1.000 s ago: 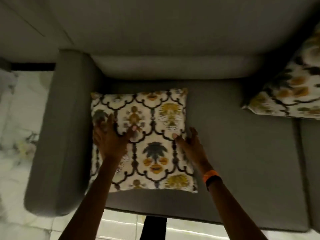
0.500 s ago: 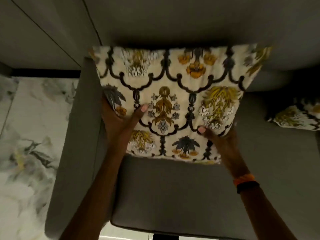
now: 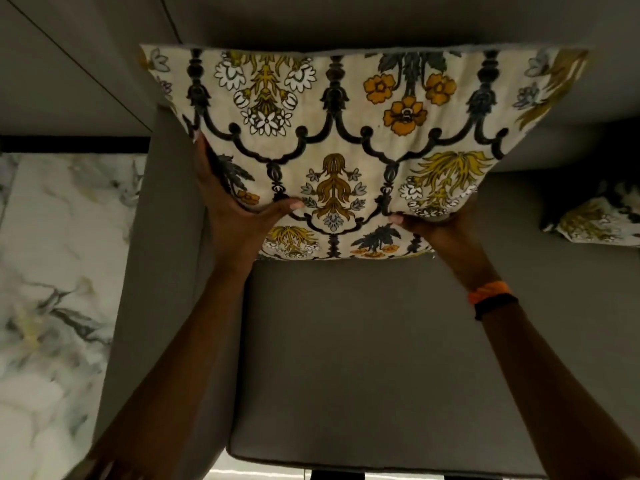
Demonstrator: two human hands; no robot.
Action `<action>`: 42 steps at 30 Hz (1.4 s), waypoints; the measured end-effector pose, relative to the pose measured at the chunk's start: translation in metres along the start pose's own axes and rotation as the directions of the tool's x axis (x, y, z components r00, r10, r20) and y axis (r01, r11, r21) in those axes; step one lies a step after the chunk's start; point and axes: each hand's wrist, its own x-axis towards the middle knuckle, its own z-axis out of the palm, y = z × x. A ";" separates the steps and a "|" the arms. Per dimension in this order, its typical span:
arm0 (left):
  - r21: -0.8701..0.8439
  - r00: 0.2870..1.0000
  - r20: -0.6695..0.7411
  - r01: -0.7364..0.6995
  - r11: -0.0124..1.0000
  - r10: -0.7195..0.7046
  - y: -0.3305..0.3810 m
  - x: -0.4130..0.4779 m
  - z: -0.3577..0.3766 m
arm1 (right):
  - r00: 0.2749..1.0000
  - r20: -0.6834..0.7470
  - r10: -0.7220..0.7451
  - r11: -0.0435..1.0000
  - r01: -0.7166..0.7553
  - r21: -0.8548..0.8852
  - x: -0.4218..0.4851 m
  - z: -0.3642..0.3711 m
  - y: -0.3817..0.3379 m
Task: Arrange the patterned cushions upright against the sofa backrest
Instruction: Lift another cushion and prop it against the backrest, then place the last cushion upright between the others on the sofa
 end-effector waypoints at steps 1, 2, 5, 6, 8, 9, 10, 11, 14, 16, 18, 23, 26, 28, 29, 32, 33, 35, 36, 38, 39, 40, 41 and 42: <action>0.010 1.000 0.019 -0.005 1.000 0.005 -0.003 -0.003 0.001 | 1.000 -0.009 0.005 1.000 -0.005 0.001 0.000 0.001 0.006; 0.010 0.999 0.051 0.009 1.000 -0.009 -0.005 -0.007 0.003 | 1.000 -0.006 0.005 1.000 -0.005 -0.017 0.001 0.003 0.011; -0.011 0.980 0.198 0.026 1.000 -0.023 -0.013 -0.022 0.008 | 0.998 0.044 0.052 0.997 -0.050 -0.051 0.004 0.004 0.020; 0.000 0.975 0.222 0.032 0.999 -0.031 -0.017 -0.024 0.008 | 0.996 0.053 0.070 0.997 -0.068 -0.044 0.005 0.003 0.019; 0.007 0.966 0.247 0.070 0.998 -0.070 -0.017 -0.023 0.009 | 0.996 0.044 0.075 0.996 -0.073 -0.043 0.006 0.002 0.017; 0.015 0.969 0.226 0.101 0.995 -0.101 -0.019 -0.021 0.008 | 0.997 0.016 0.070 0.997 -0.069 -0.041 0.006 0.001 0.015; 0.025 0.974 0.189 0.124 0.992 -0.126 -0.022 -0.017 0.008 | 0.998 -0.002 0.068 0.997 -0.068 -0.034 0.005 0.000 0.014; 0.035 0.977 0.162 0.131 0.991 -0.135 -0.026 -0.015 0.009 | 0.996 -0.019 0.082 0.996 -0.082 -0.031 0.004 0.000 0.016; 0.057 0.980 0.151 0.124 0.991 -0.132 -0.036 -0.016 0.011 | 0.998 -0.032 0.046 0.998 -0.047 -0.028 0.001 0.002 0.026; 0.052 0.977 0.172 0.116 0.992 -0.123 -0.042 -0.019 0.014 | 0.999 -0.032 0.043 0.999 -0.043 -0.020 0.001 0.005 0.026; 0.081 0.981 0.152 0.109 0.991 -0.121 -0.040 -0.018 0.018 | 1.000 0.006 0.018 0.999 -0.018 -0.038 0.006 0.005 0.023; 0.266 0.979 -0.012 -0.194 0.944 0.204 0.004 -0.033 0.018 | 0.980 -0.152 -0.130 0.991 0.135 0.021 -0.005 0.012 -0.009; 0.529 0.881 0.011 -0.406 0.746 0.472 0.037 -0.036 0.035 | 0.926 -0.299 -0.229 0.971 0.239 -0.001 -0.008 0.026 -0.023; 0.665 0.867 0.036 -0.392 0.636 0.496 0.034 -0.038 0.053 | 0.911 -0.347 -0.221 0.974 0.225 -0.030 -0.006 0.035 -0.015; 0.698 0.878 0.047 -0.369 0.614 0.475 0.028 -0.044 0.061 | 0.925 -0.324 -0.197 0.980 0.198 -0.031 -0.008 0.037 -0.003; 0.685 0.973 -0.006 -0.165 0.710 0.232 -0.005 -0.087 0.083 | 0.995 -0.095 0.037 0.997 -0.043 -0.059 -0.030 0.025 0.045; 0.666 0.993 -0.035 -0.062 0.744 0.115 -0.013 -0.109 0.091 | 0.993 -0.025 0.114 0.989 -0.116 -0.097 -0.041 0.012 0.060; 0.680 0.999 0.052 -0.036 0.732 0.001 -0.019 -0.161 0.111 | 0.982 0.037 0.183 0.968 -0.173 -0.183 -0.066 -0.022 0.083; 0.676 0.979 0.201 -0.174 0.716 0.048 -0.015 -0.190 0.125 | 0.983 0.028 0.180 0.965 -0.171 -0.196 -0.077 -0.044 0.091; 0.545 0.817 0.547 -0.511 0.665 0.181 -0.001 -0.242 0.155 | 0.986 -0.051 0.158 0.978 -0.163 -0.128 -0.092 -0.091 0.104; 0.469 0.736 0.646 -0.593 0.655 0.204 0.009 -0.258 0.176 | 0.982 -0.115 0.151 0.982 -0.162 -0.096 -0.095 -0.120 0.109; 0.422 0.705 0.681 -0.597 0.682 0.197 0.022 -0.267 0.203 | 0.970 -0.189 0.153 0.982 -0.171 -0.083 -0.095 -0.152 0.116; 0.391 0.716 0.679 -0.541 0.745 0.163 0.041 -0.269 0.232 | 0.952 -0.267 0.154 0.981 -0.179 -0.072 -0.091 -0.186 0.121; 0.361 0.748 0.652 -0.450 0.817 0.124 0.058 -0.265 0.257 | 0.927 -0.341 0.154 0.982 -0.182 -0.051 -0.085 -0.218 0.124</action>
